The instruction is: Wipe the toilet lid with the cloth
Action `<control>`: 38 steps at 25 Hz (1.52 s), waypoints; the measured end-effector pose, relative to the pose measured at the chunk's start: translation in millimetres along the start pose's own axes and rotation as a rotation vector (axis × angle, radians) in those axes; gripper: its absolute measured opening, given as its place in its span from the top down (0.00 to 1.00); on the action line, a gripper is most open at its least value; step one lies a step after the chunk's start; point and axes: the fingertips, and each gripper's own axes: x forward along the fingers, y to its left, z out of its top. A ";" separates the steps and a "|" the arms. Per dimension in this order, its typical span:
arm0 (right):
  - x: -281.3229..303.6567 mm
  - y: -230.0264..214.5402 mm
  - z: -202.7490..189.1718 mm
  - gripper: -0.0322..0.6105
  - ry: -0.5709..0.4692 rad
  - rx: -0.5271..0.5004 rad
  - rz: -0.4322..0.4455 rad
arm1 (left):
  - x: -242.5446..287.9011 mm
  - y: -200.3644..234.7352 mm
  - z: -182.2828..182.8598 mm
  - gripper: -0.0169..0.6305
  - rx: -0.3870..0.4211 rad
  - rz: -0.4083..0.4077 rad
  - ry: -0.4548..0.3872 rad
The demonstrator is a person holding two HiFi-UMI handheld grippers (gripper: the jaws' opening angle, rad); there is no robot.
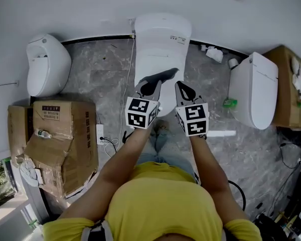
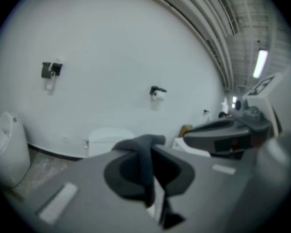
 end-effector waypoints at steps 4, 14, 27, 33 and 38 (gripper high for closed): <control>-16.0 -6.0 37.6 0.93 -0.081 -0.035 -0.019 | -9.7 -11.3 47.8 0.95 0.051 -0.005 -0.101; -67.0 -7.7 100.4 0.93 -0.276 -0.064 -0.074 | -52.9 -43.4 124.1 0.95 0.190 0.010 -0.255; -91.2 23.5 124.6 0.93 -0.330 -0.077 -0.068 | -90.1 -51.7 141.1 0.95 0.218 -0.027 -0.305; -91.1 39.7 120.7 0.93 -0.335 -0.090 -0.096 | -99.6 -45.2 127.3 0.95 0.232 -0.055 -0.303; -90.8 52.7 114.0 0.93 -0.315 -0.090 -0.114 | -106.6 -36.9 117.0 0.95 0.219 -0.079 -0.289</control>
